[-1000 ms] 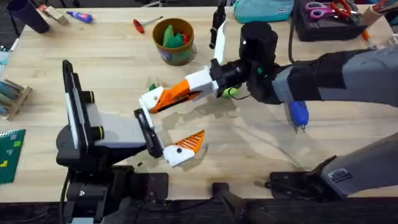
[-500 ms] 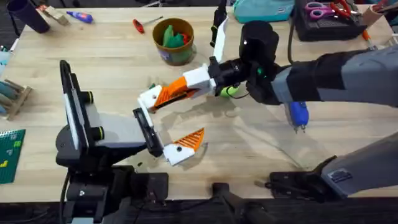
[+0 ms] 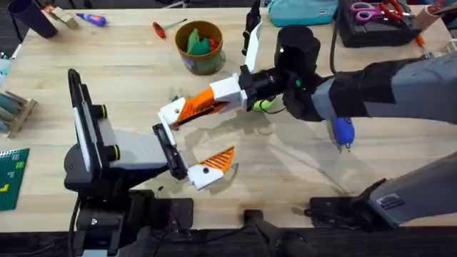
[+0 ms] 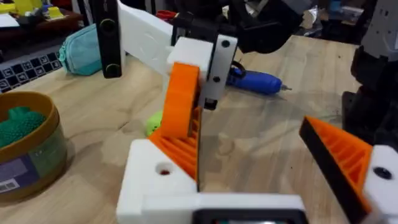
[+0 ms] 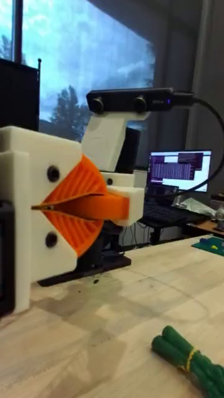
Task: Pick up the gripper from the table and insert it into the empty holder that is missing its gripper. Then pick up a screw, insert it into the mounting hole, and use the screwdriver to tighten it. Finally, clean up the table by picking up the vegetable and placing it into the bucket.
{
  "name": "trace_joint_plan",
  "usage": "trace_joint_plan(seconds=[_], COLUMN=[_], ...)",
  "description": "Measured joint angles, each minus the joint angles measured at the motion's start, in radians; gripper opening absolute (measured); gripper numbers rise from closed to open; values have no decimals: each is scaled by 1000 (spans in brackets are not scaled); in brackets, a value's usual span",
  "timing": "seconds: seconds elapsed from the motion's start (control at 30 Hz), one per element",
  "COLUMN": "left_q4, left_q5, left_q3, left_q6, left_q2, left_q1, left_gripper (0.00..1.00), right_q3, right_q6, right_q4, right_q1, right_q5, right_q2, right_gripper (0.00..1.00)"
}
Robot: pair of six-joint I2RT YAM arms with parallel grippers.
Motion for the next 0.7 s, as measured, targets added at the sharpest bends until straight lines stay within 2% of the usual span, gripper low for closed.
trace_joint_plan(seconds=[0.33,0.5,0.7], left_q4=[-3,-3,-2], left_q5=[5,4,5], left_q3=[0,0,0], left_q6=[-24,-26,-25], left_q2=[0,0,0], left_q1=[0,0,0], left_gripper=[986,986,986], right_q3=[7,68,87], right_q6=[17,6,-5], right_q4=[33,29,25], right_q1=[0,-6,-8], right_q5=[-38,-107,-136], right_q2=[38,94,105], right_gripper=[8,9,8])
